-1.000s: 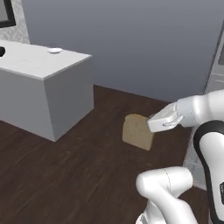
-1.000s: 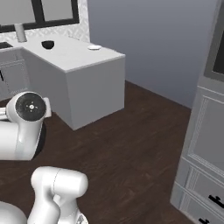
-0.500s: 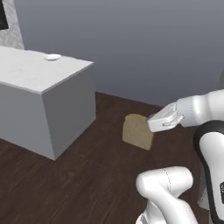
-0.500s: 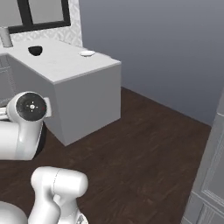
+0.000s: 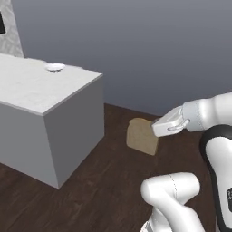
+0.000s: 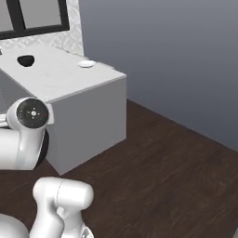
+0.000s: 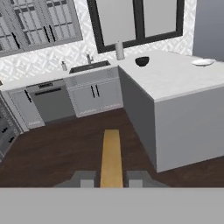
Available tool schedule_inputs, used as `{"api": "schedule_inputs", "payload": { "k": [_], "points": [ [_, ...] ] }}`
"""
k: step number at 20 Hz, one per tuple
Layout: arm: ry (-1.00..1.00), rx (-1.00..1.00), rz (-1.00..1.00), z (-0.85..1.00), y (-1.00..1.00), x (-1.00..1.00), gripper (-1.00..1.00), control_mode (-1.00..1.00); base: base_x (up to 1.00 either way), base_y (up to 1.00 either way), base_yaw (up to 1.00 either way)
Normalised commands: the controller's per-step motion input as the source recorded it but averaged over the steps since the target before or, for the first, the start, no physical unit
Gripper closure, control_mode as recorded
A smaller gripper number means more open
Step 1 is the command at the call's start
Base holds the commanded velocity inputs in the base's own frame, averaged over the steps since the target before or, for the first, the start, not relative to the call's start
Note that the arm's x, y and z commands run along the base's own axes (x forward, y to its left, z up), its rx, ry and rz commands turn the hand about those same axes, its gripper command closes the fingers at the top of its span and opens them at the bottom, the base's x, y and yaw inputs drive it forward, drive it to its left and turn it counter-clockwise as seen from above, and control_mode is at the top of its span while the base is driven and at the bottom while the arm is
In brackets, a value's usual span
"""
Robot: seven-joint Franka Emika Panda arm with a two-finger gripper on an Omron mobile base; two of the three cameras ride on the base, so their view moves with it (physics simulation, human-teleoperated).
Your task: Start the toaster. Once the lever pops up, take the bread to the plate on the dining counter.
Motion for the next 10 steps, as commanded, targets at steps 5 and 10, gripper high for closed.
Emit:
{"api": "schedule_inputs", "payload": {
  "k": [5, 10],
  "points": [
    [0.00, 0.00, 0.00, 0.00, 0.00, 0.00, 1.00, 1.00, 1.00, -0.23, 0.02],
    [0.00, 0.00, 0.00, 0.00, 0.00, 0.00, 1.00, 1.00, 1.00, -0.31, 0.07]
  ]
}}
